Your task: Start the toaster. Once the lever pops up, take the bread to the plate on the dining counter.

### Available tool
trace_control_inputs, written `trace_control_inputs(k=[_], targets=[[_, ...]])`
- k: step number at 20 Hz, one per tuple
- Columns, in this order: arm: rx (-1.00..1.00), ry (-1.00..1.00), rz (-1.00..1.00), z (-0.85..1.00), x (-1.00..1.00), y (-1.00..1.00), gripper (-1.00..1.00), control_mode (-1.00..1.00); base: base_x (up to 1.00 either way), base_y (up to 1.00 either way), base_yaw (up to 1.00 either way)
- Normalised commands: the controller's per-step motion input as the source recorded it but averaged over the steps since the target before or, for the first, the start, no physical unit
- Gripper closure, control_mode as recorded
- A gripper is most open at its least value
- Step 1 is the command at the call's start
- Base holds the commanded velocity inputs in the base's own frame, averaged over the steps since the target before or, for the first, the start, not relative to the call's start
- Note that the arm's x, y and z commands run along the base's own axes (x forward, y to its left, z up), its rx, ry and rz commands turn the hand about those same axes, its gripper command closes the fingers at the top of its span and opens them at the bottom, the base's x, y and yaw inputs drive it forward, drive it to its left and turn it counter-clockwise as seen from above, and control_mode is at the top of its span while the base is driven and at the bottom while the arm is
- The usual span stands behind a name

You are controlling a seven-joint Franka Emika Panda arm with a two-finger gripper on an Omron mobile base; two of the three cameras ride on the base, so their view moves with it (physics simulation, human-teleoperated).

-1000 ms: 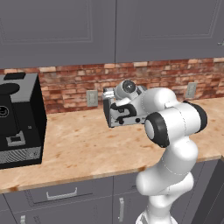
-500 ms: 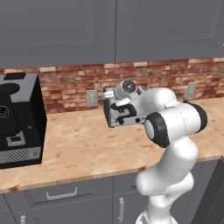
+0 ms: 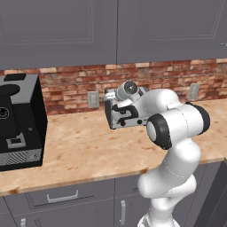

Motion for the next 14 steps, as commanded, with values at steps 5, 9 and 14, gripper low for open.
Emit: trace_control_inputs(k=[5,9,14], targets=[[0.00,0.00,0.00,0.00,0.00,0.00,-1.00,-1.00,0.00,0.00,0.00],[0.00,0.00,0.00,0.00,0.00,0.00,-1.00,-1.00,0.00,0.00,0.00],[0.00,0.00,0.00,0.00,0.00,0.00,-1.00,-1.00,0.00,0.00,0.00]])
